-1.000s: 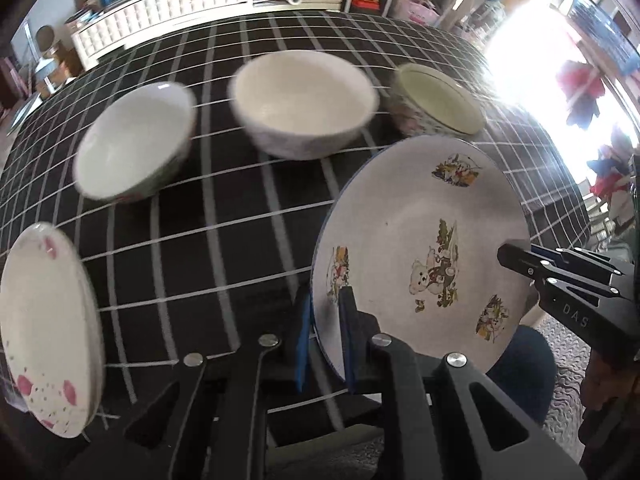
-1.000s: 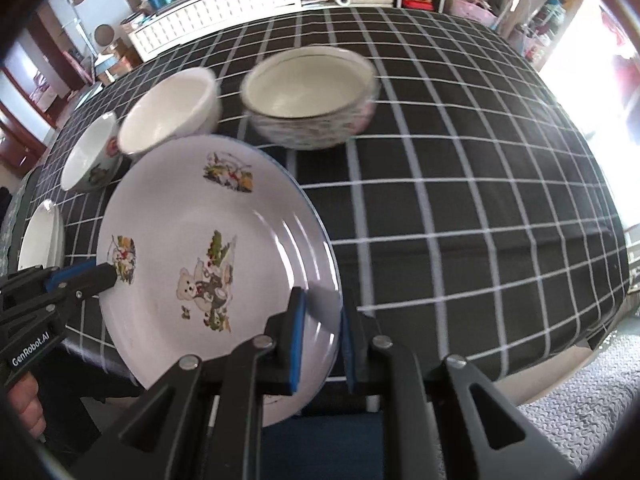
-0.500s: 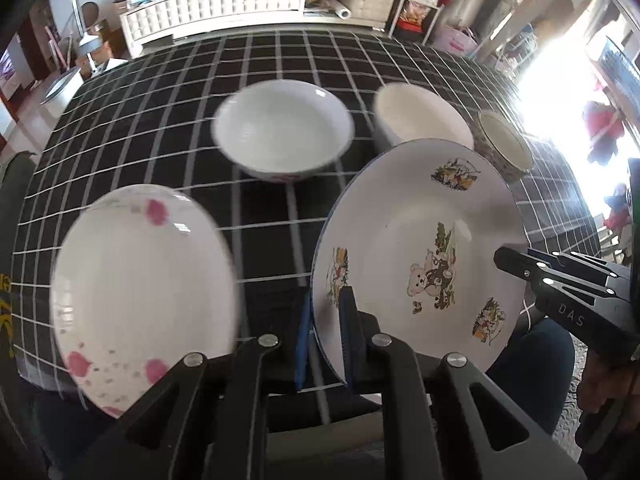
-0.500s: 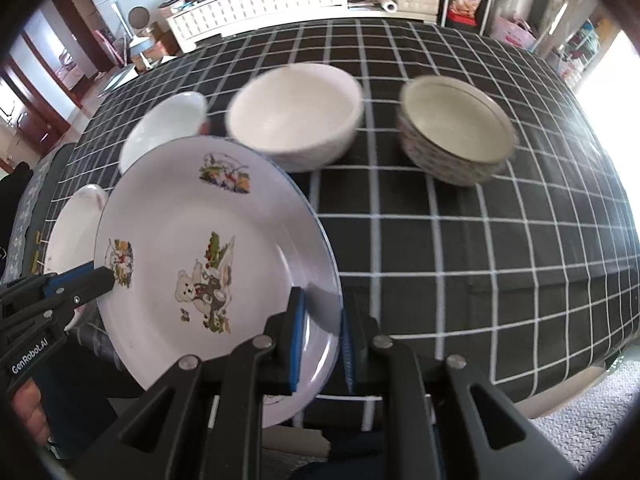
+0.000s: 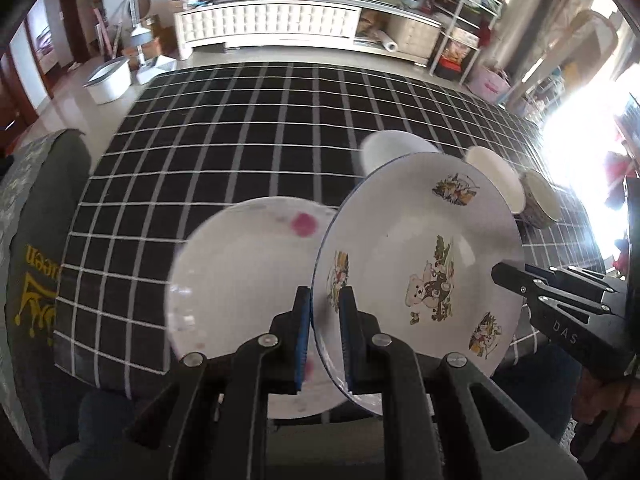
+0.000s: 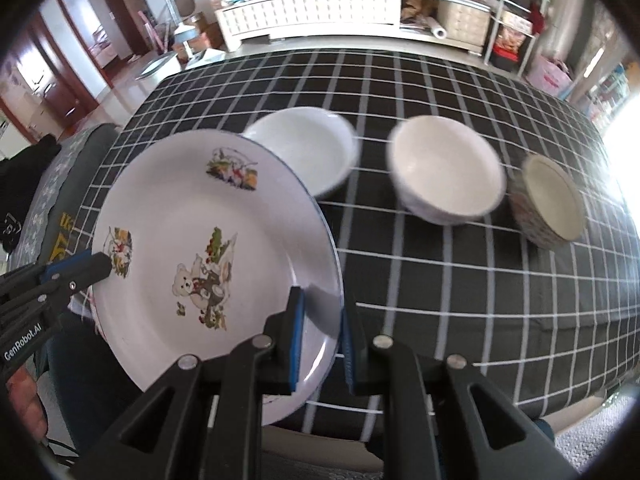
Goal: Organize plates and bowls
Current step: 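Lift the bear plate and carry it toward the stacked plates, then lower the bear plate onto the pink-petal plate with the left gripper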
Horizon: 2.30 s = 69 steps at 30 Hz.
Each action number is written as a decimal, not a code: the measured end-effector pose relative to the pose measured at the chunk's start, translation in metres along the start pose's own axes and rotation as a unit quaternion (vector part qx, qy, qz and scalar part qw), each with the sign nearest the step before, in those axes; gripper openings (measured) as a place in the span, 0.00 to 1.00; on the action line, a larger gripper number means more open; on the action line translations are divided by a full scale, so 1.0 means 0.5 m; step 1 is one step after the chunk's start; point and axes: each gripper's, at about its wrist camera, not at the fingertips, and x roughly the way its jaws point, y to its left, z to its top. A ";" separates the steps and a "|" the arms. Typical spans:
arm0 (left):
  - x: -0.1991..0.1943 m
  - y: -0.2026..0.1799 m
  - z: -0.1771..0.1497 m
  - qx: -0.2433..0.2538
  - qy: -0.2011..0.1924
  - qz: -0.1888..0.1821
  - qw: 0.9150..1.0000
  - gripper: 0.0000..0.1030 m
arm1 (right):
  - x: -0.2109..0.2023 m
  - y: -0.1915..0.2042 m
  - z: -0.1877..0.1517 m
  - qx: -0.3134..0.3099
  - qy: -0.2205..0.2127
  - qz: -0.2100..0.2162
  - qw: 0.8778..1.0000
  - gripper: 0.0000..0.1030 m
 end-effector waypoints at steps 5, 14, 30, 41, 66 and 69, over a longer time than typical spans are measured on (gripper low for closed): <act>-0.011 0.065 -0.013 -0.022 -0.002 0.016 1.000 0.12 | 0.026 0.060 0.011 -0.023 0.011 0.008 1.000 0.20; -0.010 0.140 -0.035 -0.044 0.005 0.032 0.999 0.12 | 0.080 0.139 0.026 -0.056 0.034 0.018 0.998 0.20; 0.026 0.204 -0.043 -0.073 0.023 0.045 0.996 0.12 | 0.123 0.210 0.040 -0.096 0.050 0.011 0.994 0.21; 0.051 0.212 -0.039 -0.081 0.028 0.037 0.996 0.12 | 0.131 0.212 0.043 -0.095 0.054 0.004 0.994 0.21; 0.051 0.195 -0.055 -0.068 0.024 0.040 0.997 0.17 | 0.126 0.217 0.037 -0.088 0.044 0.024 0.995 0.39; 0.052 0.196 -0.058 -0.070 0.025 0.037 0.997 0.17 | 0.123 0.222 0.034 -0.091 0.042 0.028 0.995 0.46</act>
